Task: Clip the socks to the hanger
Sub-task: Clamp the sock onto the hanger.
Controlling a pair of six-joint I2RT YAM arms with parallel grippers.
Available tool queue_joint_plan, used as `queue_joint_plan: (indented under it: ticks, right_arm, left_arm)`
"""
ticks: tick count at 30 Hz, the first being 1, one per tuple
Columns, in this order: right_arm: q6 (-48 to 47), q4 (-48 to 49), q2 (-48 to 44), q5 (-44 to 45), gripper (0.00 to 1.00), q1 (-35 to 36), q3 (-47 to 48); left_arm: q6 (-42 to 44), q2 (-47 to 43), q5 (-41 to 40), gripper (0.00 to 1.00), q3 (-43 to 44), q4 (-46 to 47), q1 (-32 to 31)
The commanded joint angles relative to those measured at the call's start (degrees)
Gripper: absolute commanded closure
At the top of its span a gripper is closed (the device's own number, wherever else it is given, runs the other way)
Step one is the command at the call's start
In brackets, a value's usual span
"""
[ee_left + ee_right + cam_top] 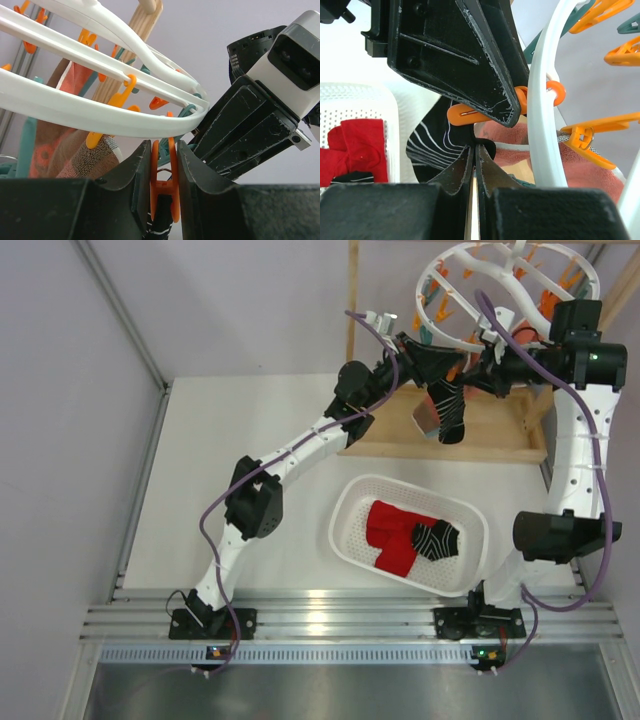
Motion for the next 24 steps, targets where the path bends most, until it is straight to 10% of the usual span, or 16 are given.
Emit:
queue_joint_plan:
  ticks: [1,24]
  right_arm:
    - [1.06,-6.58,-0.5,-2.39,1.0,-0.33,2.56]
    - [3.7,-2.62,-1.03,-1.6,1.0,-0.51,3.18]
  left_arm:
    - [0.39,0.43,6.22,1.0,-0.84,1.89,-0.86]
    - [-0.23,-0.27,5.96,0.81,-0.84,1.89,-0.77]
